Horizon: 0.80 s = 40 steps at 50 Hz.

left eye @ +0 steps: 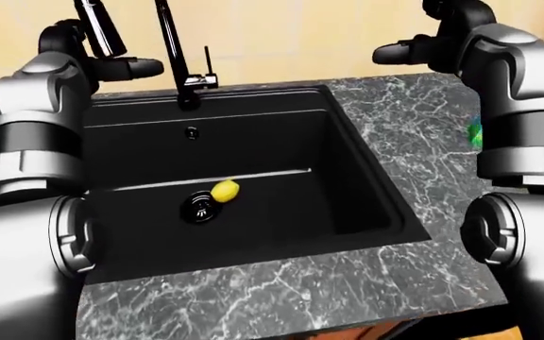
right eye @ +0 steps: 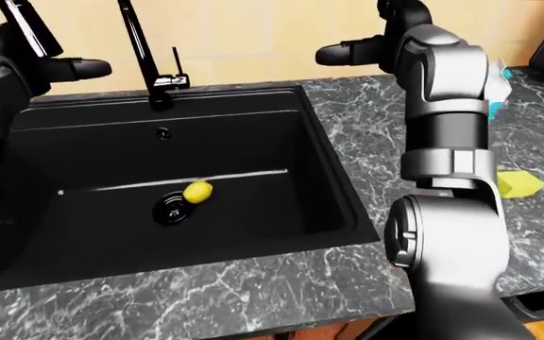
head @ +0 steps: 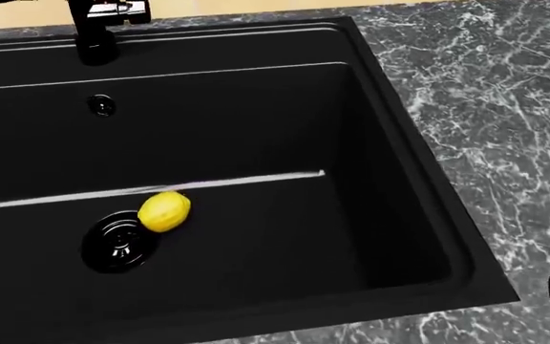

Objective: Turn the sink spout to the right.

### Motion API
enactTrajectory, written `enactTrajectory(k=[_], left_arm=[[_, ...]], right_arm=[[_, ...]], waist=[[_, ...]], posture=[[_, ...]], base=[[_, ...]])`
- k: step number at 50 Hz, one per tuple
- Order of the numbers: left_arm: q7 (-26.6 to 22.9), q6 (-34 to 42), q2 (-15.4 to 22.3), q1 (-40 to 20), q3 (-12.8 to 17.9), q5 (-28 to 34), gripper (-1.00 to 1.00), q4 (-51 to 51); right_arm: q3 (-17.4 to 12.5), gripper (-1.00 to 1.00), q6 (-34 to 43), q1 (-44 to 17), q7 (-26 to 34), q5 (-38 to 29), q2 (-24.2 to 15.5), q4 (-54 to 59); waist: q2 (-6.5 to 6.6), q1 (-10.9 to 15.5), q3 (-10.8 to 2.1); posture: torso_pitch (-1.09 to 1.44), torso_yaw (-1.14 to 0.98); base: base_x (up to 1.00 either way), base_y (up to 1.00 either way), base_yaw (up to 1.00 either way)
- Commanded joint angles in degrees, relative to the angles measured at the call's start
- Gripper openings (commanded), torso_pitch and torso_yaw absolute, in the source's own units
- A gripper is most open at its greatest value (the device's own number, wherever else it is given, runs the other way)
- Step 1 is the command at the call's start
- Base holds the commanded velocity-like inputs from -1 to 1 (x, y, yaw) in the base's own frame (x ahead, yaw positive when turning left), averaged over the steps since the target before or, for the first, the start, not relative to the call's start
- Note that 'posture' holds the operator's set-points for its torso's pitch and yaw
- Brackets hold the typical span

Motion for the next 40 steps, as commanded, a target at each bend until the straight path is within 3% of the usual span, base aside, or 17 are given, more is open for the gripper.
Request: enactTrajectory(k=[1, 7, 9, 10, 14, 18, 23, 24, 28, 40], left_arm=[[0.6, -2.0, 1.7, -1.9, 0.4, 0.3, 1.0, -2.2], [0.2, -1.6, 2.0, -2.1, 0.9, -0.7, 1.0, -1.7], [-0.3, -1.4, 2.2, -2.3, 1.0, -1.1, 1.0, -1.8], [-0.4, -1.4, 2.2, -2.2, 0.9, -1.1, 1.0, -2.2], [-0.3, -1.4, 2.5, -2.2, 1.0, -1.5, 1.0, -2.5], [-0.3, -1.6, 2.4, -2.1, 0.9, -1.7, 1.0, -2.7], [-0.3, -1.5, 2.4, -1.9, 0.8, -1.7, 1.0, -3.0], [-0.4, -1.5, 2.4, -1.8, 0.7, -1.7, 1.0, -3.1], [-0.5, -1.4, 2.3, -1.7, 0.5, -1.5, 1.0, -3.3], [-0.3, -1.1, 2.2, -1.7, 0.6, -1.5, 1.0, -2.9]], right_arm=[[0.3, 1.0, -1.9, -2.4, 0.6, 0.5, 0.2, -2.4], [0.3, 1.0, -2.0, -2.7, 0.9, 0.4, 0.2, -2.2], [0.3, 1.0, -1.9, -2.7, 0.9, 0.4, 0.2, -2.4], [0.3, 1.0, -1.8, -2.7, 0.9, 0.4, 0.1, -2.5], [0.1, 1.0, -1.7, -2.6, 0.9, 0.5, 0.0, -2.8], [0.1, 1.0, -1.7, -2.4, 0.9, 0.5, 0.0, -2.9], [0.1, 1.0, -1.4, -2.3, 0.9, 0.6, -0.1, -3.4], [0.1, 1.0, -1.3, -2.3, 0.9, 0.6, -0.1, -3.5], [0.1, 1.0, -1.3, -2.1, 0.9, 0.6, -0.1, -3.6], [0.1, 1.0, -1.3, -2.2, 0.9, 0.7, 0.0, -3.6]], waist=[[-0.39, 0.8, -2.96], [3.14, -0.7, -1.16], [5.13, -0.8, -0.17], [4.2, -0.9, 0.22], [4.1, -0.2, 0.56], [3.06, 0.5, 1.1], [0.37, 2.0, 0.38], [0.94, 2.0, 0.78], [1.69, 2.0, 0.08], [3.22, 0.9, -0.27]], posture=[[0.0, 0.0], [0.0, 0.0], [0.0, 0.0], [0.0, 0.0], [0.0, 0.0], [0.0, 0.0], [0.0, 0.0], [0.0, 0.0], [0.0, 0.0], [-0.01, 0.0]], base=[[0.0, 0.0, 0.0], [0.0, 0.0, 0.0], [0.0, 0.0, 0.0], [0.0, 0.0, 0.0], [0.0, 0.0, 0.0], [0.0, 0.0, 0.0], [0.0, 0.0, 0.0], [0.0, 0.0, 0.0], [0.0, 0.0, 0.0], [0.0, 0.0, 0.0]])
